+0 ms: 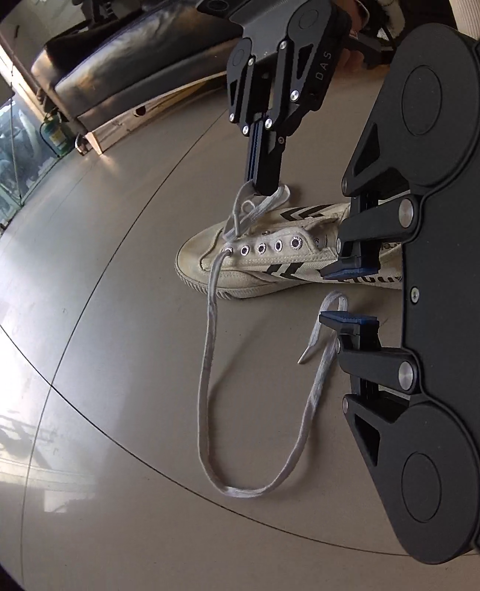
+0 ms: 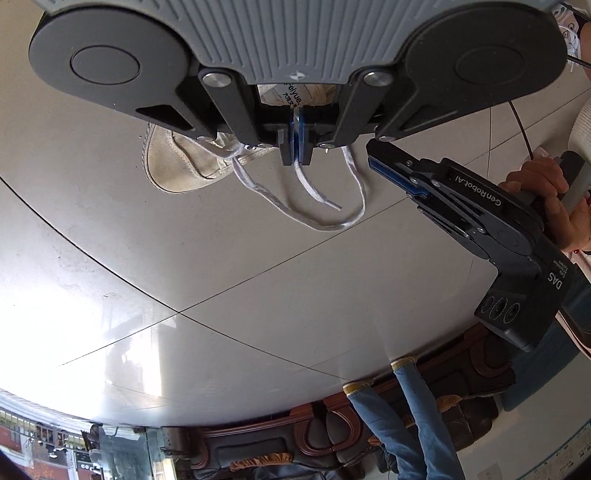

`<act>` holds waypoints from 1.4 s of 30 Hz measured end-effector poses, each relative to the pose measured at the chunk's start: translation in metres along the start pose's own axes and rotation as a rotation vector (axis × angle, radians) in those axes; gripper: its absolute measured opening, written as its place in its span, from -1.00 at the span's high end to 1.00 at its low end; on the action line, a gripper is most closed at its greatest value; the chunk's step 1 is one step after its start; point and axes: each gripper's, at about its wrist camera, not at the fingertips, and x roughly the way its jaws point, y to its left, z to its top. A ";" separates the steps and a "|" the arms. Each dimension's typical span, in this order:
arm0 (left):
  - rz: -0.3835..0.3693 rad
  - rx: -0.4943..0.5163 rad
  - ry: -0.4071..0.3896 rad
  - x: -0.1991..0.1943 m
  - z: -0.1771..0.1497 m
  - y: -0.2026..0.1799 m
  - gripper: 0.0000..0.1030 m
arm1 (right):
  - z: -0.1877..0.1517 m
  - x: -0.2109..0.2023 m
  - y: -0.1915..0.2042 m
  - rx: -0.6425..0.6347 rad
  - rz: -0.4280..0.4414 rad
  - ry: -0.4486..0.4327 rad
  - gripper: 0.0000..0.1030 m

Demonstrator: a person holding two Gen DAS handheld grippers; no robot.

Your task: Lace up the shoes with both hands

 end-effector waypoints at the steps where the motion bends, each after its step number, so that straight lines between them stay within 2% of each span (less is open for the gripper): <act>1: -0.007 -0.030 0.008 0.003 0.001 0.004 0.56 | -0.002 0.001 -0.002 0.005 0.002 0.003 0.96; 4: -0.027 -0.121 0.032 0.013 0.002 0.014 0.44 | -0.006 0.005 -0.006 0.028 0.009 0.006 0.96; 9: -0.061 -0.272 0.073 0.030 0.005 0.032 0.34 | -0.007 0.006 -0.004 0.038 0.016 0.008 0.96; 15: -0.102 -0.442 0.117 0.048 0.009 0.051 0.33 | -0.006 0.015 -0.002 0.047 0.015 0.014 0.96; 24: -0.120 -0.478 0.112 0.050 0.013 0.055 0.33 | -0.008 0.019 -0.001 0.057 0.011 0.017 0.95; 38: -0.105 -0.459 0.078 0.052 0.011 0.059 0.40 | -0.013 0.026 -0.003 0.083 0.016 0.015 0.95; 40: -0.110 -0.453 0.078 0.052 0.010 0.060 0.62 | -0.014 0.028 -0.002 0.088 0.015 0.015 0.95; 42: -0.112 -0.440 0.084 0.053 0.009 0.058 0.75 | -0.014 0.029 -0.001 0.094 0.013 0.014 0.95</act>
